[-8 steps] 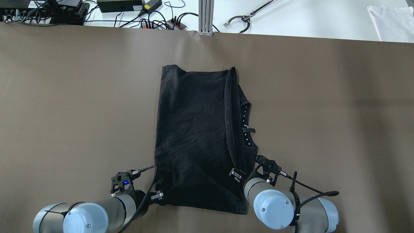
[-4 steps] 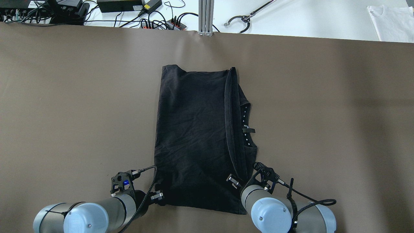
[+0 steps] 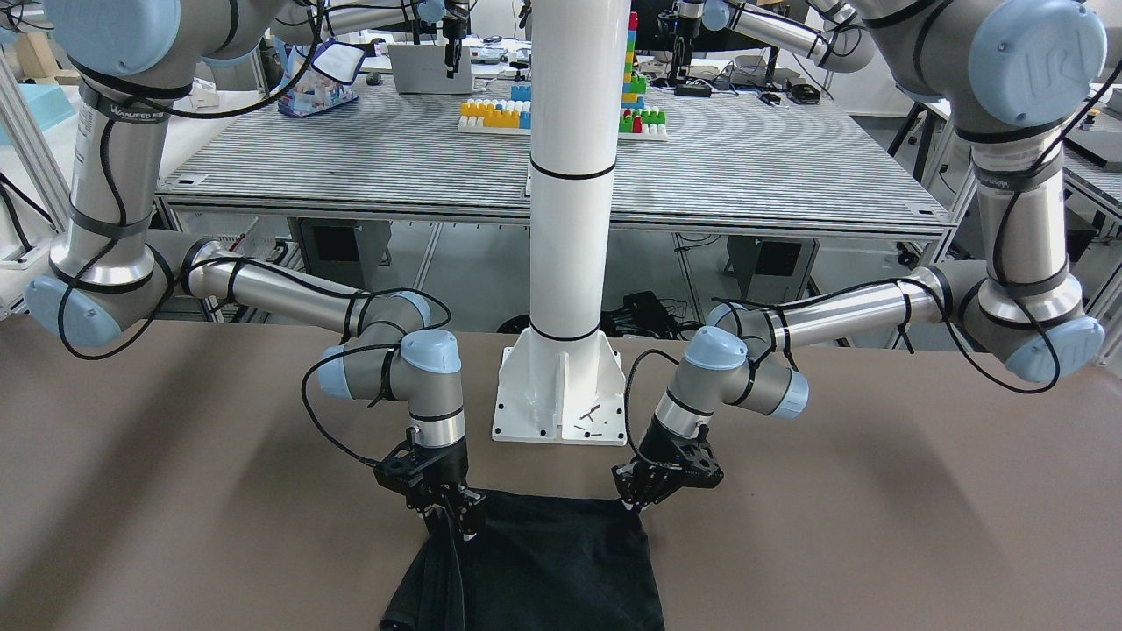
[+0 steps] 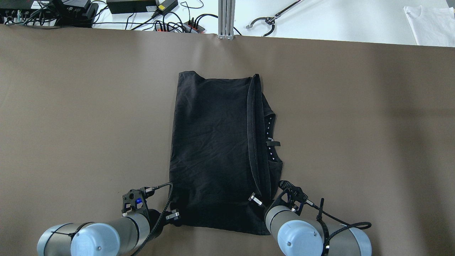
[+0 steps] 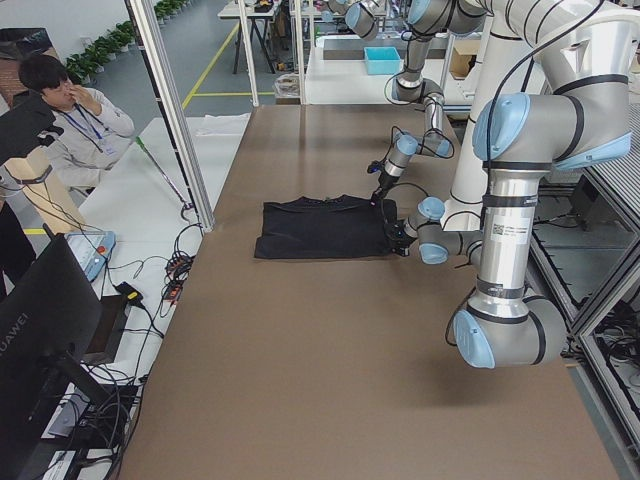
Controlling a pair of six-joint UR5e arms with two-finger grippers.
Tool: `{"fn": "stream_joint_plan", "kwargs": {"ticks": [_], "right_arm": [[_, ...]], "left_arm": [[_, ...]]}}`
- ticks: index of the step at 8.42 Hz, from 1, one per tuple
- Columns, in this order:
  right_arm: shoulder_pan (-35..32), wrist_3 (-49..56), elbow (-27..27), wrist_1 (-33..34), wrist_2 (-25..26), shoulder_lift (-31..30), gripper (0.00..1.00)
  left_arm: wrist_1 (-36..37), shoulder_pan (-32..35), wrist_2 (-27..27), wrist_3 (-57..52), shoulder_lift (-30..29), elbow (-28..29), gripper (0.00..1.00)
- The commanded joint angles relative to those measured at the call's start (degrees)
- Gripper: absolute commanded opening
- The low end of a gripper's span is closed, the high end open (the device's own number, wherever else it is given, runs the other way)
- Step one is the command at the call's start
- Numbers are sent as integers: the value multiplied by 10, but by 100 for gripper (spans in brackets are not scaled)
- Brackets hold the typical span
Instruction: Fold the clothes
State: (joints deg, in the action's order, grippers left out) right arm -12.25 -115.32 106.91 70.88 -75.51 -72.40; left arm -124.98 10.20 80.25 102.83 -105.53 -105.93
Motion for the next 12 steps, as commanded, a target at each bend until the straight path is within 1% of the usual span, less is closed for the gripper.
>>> {"fn": "stream_joint_plan", "kwargs": {"ticks": [1, 2, 3, 5, 8, 9, 10, 11, 12], "right_arm": [[0, -1, 43, -2, 0, -27, 20], [0, -1, 43, -2, 0, -26, 16], [0, 0, 44, -2, 0, -27, 15], [1, -1, 45, -3, 5, -27, 0], [13, -2, 74, -2, 5, -28, 0], [21, -2, 87, -1, 7, -34, 0], [40, -3, 128, 1, 13, -53, 0], [49, -4, 170, 7, 18, -68, 0], [49, -4, 189, 16, 18, -70, 0]], "left_arm": [[0, 0, 0, 0, 0, 0, 0], [0, 0, 0, 0, 0, 0, 0], [0, 0, 0, 0, 0, 0, 0], [0, 1, 0, -1, -1, -2, 0], [1, 8, 4, -14, -11, -17, 0], [1, 8, 4, -14, -6, -39, 0], [5, 9, 7, -14, 7, -77, 0], [63, 9, 29, -14, 11, -134, 0], [150, 14, 49, -15, 1, -193, 0]]}}
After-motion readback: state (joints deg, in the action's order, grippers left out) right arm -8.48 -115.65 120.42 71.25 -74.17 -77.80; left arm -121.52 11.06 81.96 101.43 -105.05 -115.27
